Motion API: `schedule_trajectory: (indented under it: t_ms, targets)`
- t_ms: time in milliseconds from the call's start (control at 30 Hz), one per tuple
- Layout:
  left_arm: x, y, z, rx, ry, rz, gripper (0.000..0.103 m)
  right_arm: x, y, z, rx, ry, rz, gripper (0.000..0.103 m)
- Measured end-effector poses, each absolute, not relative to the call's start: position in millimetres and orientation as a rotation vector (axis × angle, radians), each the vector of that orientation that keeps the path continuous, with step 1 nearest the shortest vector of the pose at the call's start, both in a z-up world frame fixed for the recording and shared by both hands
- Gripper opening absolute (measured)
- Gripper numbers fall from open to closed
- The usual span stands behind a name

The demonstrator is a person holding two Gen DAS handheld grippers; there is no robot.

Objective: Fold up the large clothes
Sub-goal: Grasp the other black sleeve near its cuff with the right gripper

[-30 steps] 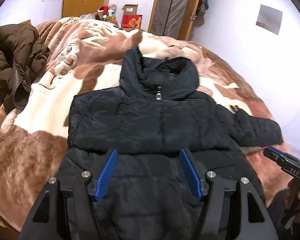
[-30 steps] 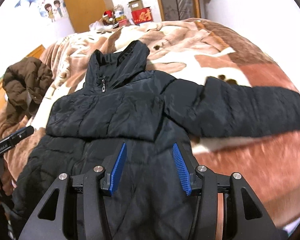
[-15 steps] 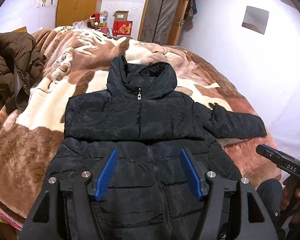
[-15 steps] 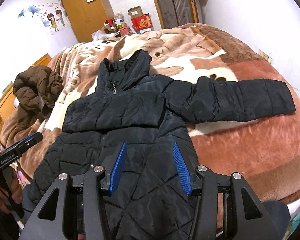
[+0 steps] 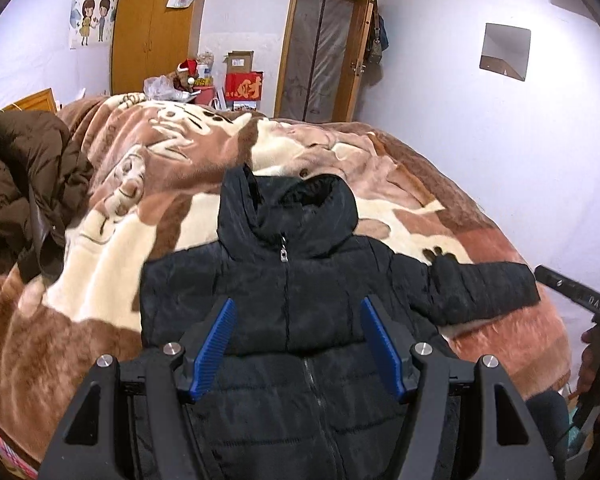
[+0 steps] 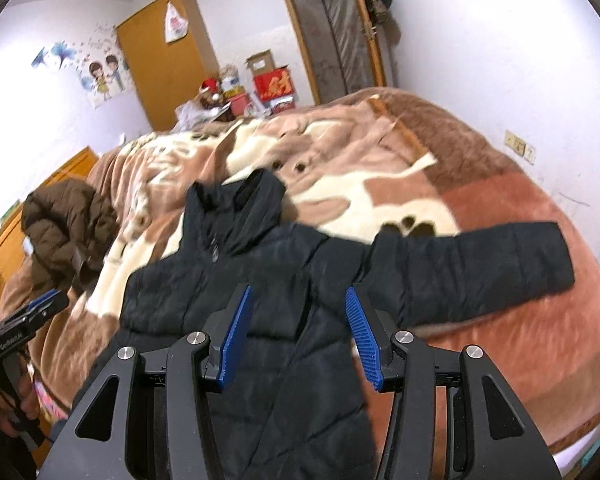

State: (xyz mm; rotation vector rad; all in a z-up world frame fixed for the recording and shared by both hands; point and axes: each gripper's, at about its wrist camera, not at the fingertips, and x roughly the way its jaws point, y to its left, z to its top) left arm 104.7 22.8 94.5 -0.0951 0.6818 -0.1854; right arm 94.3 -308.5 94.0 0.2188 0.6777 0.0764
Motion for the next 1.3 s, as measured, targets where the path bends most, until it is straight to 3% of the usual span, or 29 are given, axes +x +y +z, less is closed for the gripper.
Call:
schedule_trajectory:
  t_ms: [100,533,733,1200,1267,1300]
  targets:
    - [120,21,91,-0.095,0.686,-0.180,0.067,115,-338,84,0.277,0.688,0.003,0.059]
    - [178,3,13,-0.075,0.854,-0.172,0.067,153,-467,-42,0.664,0.863,-0.284,0.060]
    - [196,0,-14,-0.077,0.907,-0.158,0.067,147,-507,-85,0.802,0.851,-0.351,0.060]
    - [225,9,-50,-0.071,0.971,-0.102,0.067,161,-542,-96,0.769,0.800,-0.421,0.062]
    - [226,11,-52,-0.077,0.974,-0.098,0.067,159,-543,-90,0.724,0.803,-0.446,0.059]
    - [226,12,-53,-0.081,0.976,-0.098,0.067,158,-542,-87,0.694,0.798,-0.454,0.046]
